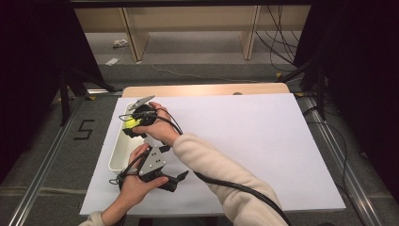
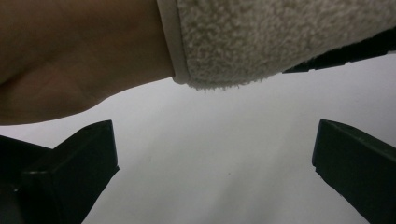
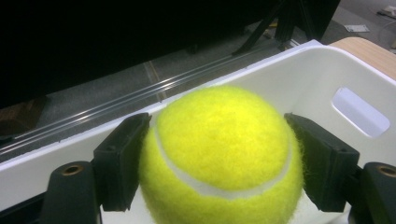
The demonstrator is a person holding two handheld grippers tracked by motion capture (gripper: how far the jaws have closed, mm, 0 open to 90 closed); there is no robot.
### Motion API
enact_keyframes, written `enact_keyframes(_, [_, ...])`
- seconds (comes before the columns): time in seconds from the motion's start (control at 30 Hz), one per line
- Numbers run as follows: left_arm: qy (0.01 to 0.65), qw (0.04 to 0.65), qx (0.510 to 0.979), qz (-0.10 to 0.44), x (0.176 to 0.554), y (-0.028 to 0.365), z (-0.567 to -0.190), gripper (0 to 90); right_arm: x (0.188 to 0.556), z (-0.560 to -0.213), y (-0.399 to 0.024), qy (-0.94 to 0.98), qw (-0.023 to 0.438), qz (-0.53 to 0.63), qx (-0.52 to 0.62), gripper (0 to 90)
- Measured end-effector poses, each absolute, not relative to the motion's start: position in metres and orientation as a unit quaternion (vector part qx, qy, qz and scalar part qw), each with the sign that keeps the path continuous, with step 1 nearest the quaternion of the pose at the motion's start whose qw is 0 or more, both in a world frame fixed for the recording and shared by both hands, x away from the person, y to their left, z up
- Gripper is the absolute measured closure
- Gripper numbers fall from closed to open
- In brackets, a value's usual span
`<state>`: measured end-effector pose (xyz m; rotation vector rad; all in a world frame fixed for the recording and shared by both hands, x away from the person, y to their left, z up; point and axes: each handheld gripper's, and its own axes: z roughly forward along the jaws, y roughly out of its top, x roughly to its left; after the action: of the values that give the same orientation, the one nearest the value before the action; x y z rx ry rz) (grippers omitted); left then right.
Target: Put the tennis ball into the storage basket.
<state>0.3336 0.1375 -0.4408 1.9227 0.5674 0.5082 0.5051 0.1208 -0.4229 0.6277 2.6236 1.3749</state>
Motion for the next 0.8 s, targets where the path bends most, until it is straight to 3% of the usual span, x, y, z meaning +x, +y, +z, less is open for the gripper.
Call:
enact_keyframes(0.4, [0.235,0.511,0.8,0.209,0.3335,0.1375,-0.4409,0.0,0.5042,-0.424,0.1219,0.865,0.056,0.453,0.21,25.3])
enact_keyframes(0.8, [0.234,0.511,0.801,0.208,0.3334,0.137,-0.4412,0.0,0.5026,-0.4184,0.1183,0.87,0.076,0.445,0.196,18.4])
